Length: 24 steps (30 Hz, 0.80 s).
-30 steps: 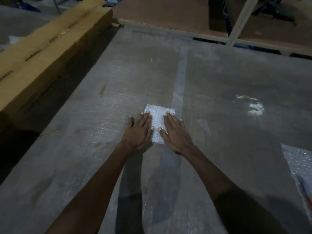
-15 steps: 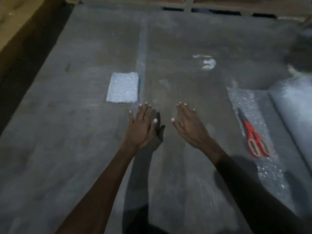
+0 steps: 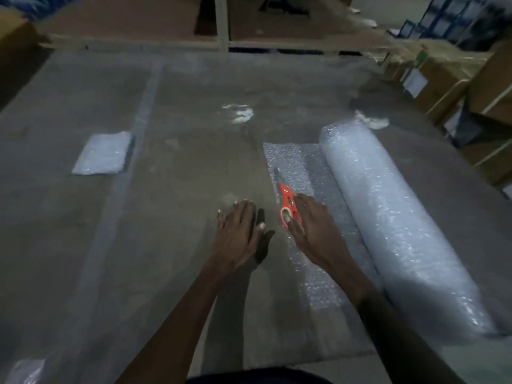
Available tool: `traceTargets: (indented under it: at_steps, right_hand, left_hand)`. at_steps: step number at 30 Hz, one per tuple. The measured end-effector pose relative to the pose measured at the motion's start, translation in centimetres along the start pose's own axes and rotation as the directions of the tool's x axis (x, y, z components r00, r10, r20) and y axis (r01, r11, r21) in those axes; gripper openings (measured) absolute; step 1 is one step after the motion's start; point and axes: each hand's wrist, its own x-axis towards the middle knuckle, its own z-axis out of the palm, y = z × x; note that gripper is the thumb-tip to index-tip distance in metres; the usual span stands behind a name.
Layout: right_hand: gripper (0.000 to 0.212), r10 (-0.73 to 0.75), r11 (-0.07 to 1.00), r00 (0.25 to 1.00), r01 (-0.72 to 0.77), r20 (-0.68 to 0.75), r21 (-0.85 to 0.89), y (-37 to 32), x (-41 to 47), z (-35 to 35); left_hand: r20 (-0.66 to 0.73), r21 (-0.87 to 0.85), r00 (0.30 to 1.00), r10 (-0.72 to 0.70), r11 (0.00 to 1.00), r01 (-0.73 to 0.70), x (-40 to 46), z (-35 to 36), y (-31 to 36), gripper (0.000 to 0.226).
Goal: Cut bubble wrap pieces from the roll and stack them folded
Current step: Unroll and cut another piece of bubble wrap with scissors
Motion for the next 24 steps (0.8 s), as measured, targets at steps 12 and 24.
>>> traceTargets:
  at_steps: [12, 24]
  right_hand:
    - [0.061, 0.141, 0.887, 0.988, -0.1, 0.057, -0.45, 9.7, -0.6, -7.9]
    - [0.083, 0.358, 0.792, 0.921, -0.213, 0.153, -0.573, 10.3, -0.6, -9.0]
  left_hand:
    - [0.174, 0.154, 0.98, 0.091, 0.981, -0.119, 7.0, 4.3, 9.2, 0.101]
    - [0.229, 0.137, 0.961, 0.156, 0.972, -0.191, 8.4, 4.5, 7.0, 0.107]
